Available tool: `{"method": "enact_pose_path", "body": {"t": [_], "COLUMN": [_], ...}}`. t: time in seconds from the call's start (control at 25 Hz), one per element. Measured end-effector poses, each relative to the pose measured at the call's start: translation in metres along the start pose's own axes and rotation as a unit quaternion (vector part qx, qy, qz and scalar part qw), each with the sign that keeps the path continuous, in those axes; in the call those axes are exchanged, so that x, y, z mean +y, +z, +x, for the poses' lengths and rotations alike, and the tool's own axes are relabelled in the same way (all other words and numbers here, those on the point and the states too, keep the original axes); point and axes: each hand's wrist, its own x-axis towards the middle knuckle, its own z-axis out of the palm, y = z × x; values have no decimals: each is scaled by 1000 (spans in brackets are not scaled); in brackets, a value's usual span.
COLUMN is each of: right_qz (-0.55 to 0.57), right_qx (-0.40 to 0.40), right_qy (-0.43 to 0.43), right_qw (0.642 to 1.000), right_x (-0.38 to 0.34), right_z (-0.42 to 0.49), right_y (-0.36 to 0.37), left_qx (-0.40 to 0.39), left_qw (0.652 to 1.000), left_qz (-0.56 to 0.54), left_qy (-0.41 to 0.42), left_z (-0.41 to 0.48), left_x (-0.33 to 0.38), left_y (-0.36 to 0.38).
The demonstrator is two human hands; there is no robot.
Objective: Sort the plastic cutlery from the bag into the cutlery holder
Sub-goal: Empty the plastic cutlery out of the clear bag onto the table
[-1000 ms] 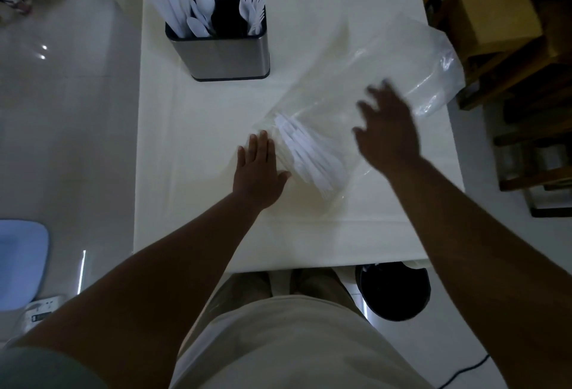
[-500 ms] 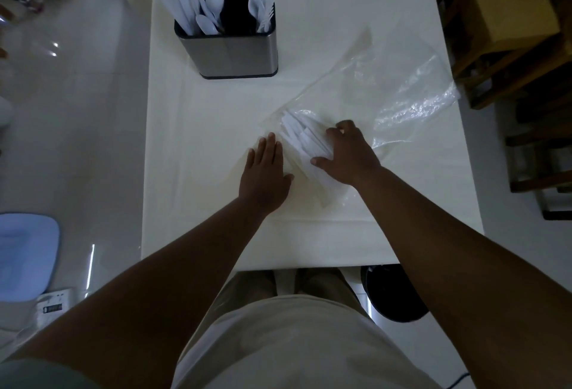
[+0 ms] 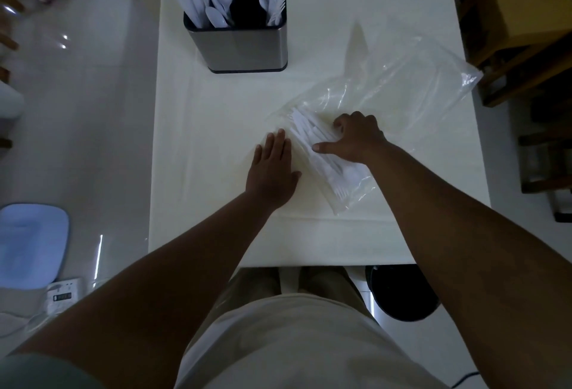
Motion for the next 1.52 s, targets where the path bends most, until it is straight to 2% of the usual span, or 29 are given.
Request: {"method": "enact_pose_path", "body": {"t": [0.2, 0.4, 0.64, 0.76, 0.96, 1.12, 1.28, 1.52], "right_qz": [-25, -20, -48, 24, 239, 271, 297, 288], "right_qx": [2, 49, 66, 71, -12, -35, -42, -49], "right_qy": [-27, -50, -35, -35, 15, 36, 44, 28], "right_qw": [999, 997, 996, 997, 971, 961, 953, 956], "right_x": [-3, -11, -20, -12, 16, 23, 22, 25], "right_z": [-9, -38, -48, -41, -19, -15, -15, -16], "right_y": [0, 19, 40, 19, -19, -23, -22, -18], "left_qx": [52, 107, 122, 125, 138, 81, 18, -86], "left_qw": [999, 992, 985, 983, 972, 964, 944, 940], "left_qz": [3, 2, 2, -15, 0, 47, 154, 195], "left_qy": [9, 73, 125, 132, 189, 250, 292, 266], "left_z": [-5, -7, -3, 0, 15, 35, 50, 75], "left_x": [-2, -4, -2, 1, 15, 24, 40, 55], "left_y": [2, 3, -10, -16, -23, -31, -42, -51]}}
